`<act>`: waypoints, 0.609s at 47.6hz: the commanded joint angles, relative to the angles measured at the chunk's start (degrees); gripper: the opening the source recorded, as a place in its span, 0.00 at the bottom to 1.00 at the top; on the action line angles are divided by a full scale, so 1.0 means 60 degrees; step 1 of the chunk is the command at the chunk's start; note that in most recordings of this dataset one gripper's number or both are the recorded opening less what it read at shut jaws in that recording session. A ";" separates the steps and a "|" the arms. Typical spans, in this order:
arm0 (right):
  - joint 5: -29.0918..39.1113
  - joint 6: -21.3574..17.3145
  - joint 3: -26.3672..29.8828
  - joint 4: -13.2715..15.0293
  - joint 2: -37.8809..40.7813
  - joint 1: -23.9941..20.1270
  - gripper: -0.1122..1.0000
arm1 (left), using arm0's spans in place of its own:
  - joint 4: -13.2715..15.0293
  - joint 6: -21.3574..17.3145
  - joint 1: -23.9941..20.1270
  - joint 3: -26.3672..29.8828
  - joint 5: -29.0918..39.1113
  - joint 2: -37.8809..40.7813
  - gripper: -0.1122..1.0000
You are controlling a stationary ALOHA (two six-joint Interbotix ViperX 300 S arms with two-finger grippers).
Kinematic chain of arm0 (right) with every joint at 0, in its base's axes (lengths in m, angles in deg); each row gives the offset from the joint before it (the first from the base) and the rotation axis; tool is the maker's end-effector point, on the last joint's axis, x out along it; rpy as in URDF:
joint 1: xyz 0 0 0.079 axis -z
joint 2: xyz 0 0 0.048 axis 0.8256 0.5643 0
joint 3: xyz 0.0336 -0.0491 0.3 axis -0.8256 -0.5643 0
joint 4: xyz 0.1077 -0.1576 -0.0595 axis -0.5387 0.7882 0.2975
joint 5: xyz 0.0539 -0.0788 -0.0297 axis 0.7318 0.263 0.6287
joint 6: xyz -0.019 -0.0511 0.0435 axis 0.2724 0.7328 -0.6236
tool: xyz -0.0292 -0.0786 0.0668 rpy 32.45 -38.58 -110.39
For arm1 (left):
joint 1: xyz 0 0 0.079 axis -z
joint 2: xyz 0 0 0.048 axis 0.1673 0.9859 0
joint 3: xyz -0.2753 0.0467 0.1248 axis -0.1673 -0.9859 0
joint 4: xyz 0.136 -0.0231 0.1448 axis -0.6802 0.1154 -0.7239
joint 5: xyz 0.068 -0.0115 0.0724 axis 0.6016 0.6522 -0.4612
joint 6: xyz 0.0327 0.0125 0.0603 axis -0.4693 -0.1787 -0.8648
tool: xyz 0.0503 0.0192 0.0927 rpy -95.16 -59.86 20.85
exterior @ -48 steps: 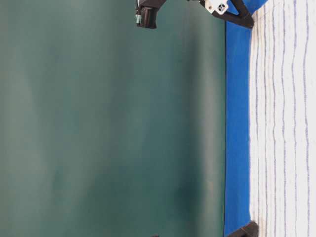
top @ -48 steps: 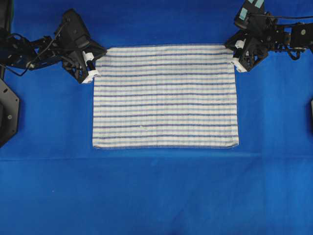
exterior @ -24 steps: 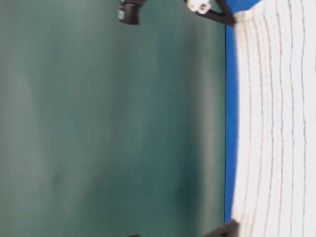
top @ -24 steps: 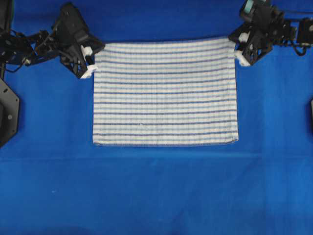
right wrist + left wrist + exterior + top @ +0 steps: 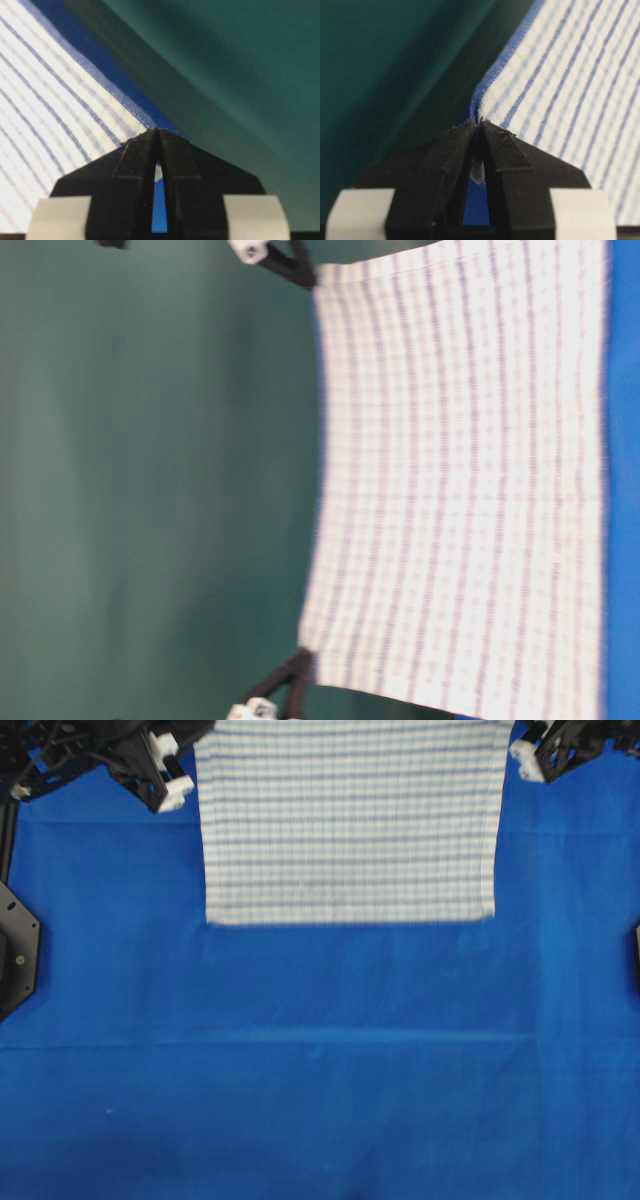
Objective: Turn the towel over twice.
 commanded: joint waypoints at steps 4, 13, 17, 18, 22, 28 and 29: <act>0.0366 0.0015 0.0527 0.0073 -0.0850 0.0044 0.13 | 0.0000 0.0000 -0.0088 0.0308 -0.0015 -0.0645 0.15; 0.0469 0.0015 0.0659 0.0088 -0.1626 -0.0190 0.13 | 0.0000 0.0015 -0.0073 0.0322 0.0029 -0.1377 0.15; 0.0483 0.0015 0.0674 0.0088 -0.1860 -0.0337 0.13 | 0.0000 0.0000 -0.0044 0.0352 0.0117 -0.1743 0.15; 0.0483 0.0015 0.0674 0.0088 -0.1919 -0.0366 0.13 | 0.0000 0.0015 -0.0029 0.0366 0.0146 -0.1802 0.15; 0.0542 0.0015 0.0659 0.0088 -0.2095 -0.0425 0.13 | 0.0000 0.0000 0.0015 0.0366 0.0249 -0.2051 0.15; 0.0645 0.0015 0.0659 0.0088 -0.2153 -0.0469 0.13 | 0.0000 0.0015 0.0059 0.0308 0.0322 -0.2168 0.15; 0.0659 0.0015 0.0659 0.0088 -0.2168 -0.0469 0.13 | 0.0000 0.0000 0.0059 0.0308 0.0337 -0.2168 0.15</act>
